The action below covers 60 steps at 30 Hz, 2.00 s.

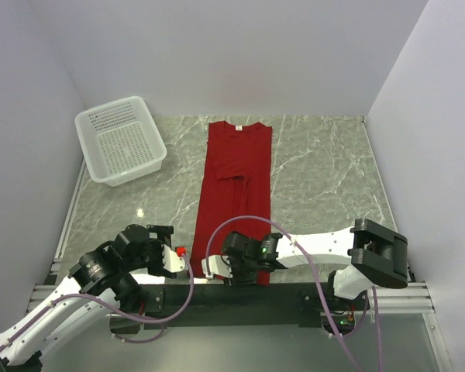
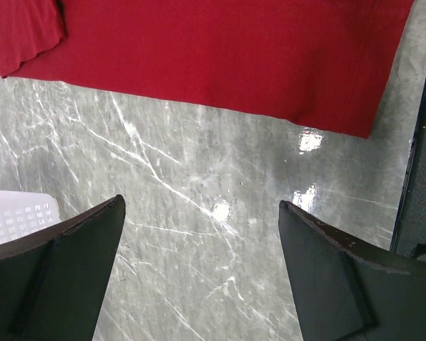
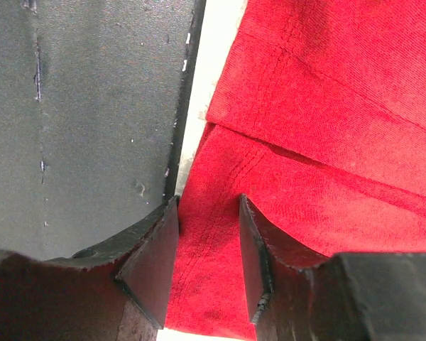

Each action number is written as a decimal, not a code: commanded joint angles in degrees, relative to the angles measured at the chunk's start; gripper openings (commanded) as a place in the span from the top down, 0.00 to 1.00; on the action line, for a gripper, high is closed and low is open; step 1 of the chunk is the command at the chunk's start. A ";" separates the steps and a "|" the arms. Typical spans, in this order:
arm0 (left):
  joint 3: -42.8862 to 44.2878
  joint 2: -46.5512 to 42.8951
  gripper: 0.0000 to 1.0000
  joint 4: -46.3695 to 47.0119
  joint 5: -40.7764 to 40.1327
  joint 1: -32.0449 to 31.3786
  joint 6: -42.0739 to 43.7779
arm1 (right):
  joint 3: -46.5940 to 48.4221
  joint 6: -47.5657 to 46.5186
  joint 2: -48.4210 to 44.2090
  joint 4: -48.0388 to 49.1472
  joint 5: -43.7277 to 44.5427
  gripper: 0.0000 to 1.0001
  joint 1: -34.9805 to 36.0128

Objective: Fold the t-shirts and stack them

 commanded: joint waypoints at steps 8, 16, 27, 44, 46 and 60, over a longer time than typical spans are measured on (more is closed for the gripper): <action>2.48 0.64 0.06 0.65 1.67 -0.29 -0.81 | 3.49 2.71 -2.65 -3.54 3.48 0.37 -1.41; 2.13 0.64 0.06 1.97 1.41 -0.20 -1.60 | -0.71 3.68 -6.43 -5.13 1.90 0.37 -2.20; 3.00 1.96 0.06 2.67 2.11 -0.20 -2.31 | -2.22 4.21 -7.41 -5.66 1.81 0.39 -1.41; 4.15 0.91 0.06 1.88 1.23 -0.20 -2.13 | -0.64 8.16 0.42 -6.27 7.43 0.51 0.88; 4.24 0.73 0.06 1.71 1.41 -0.20 -2.31 | -0.82 8.25 0.51 -6.27 7.35 0.57 0.97; 3.09 4.94 0.10 3.37 12.65 -0.38 -1.34 | 0.76 4.83 -4.68 -10.40 -1.78 1.00 -2.37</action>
